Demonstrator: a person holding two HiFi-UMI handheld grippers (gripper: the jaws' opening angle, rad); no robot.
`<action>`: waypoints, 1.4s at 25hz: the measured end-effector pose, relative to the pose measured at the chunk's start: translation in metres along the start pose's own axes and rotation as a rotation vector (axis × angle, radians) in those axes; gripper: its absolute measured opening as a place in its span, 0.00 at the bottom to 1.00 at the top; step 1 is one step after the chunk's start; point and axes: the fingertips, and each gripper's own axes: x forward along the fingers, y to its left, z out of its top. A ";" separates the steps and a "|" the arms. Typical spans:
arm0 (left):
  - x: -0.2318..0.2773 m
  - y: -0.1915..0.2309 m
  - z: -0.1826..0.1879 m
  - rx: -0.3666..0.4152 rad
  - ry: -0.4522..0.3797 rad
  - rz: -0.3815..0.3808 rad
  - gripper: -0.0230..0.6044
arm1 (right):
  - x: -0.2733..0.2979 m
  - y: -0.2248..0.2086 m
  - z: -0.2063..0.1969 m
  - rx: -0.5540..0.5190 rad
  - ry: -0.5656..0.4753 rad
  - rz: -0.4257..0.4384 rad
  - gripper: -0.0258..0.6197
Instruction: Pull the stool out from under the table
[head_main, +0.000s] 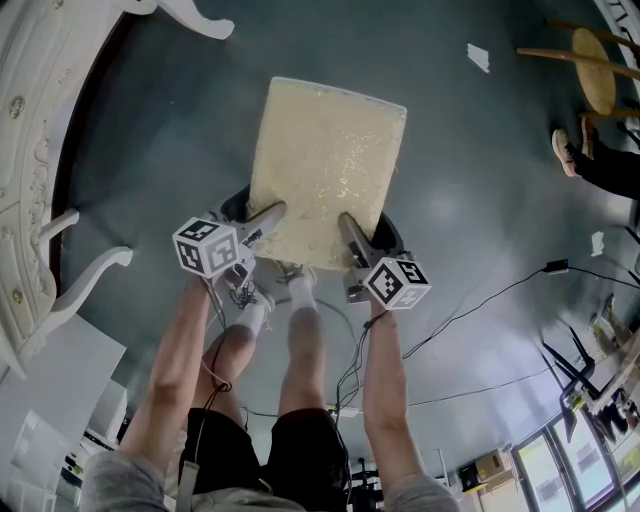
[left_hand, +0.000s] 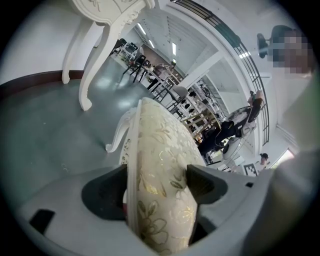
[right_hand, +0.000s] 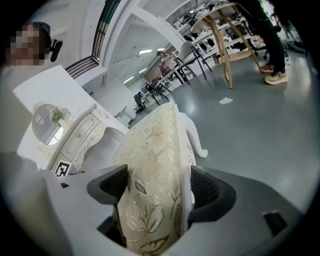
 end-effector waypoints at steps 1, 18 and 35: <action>0.000 0.000 0.000 0.001 -0.001 0.001 0.62 | 0.000 0.000 0.000 0.001 -0.001 0.000 0.64; -0.009 -0.018 0.025 0.246 0.042 0.177 0.62 | -0.008 0.013 0.028 -0.265 0.101 -0.144 0.64; -0.161 -0.126 0.202 0.334 -0.347 0.275 0.54 | -0.034 0.237 0.173 -0.596 -0.064 0.058 0.64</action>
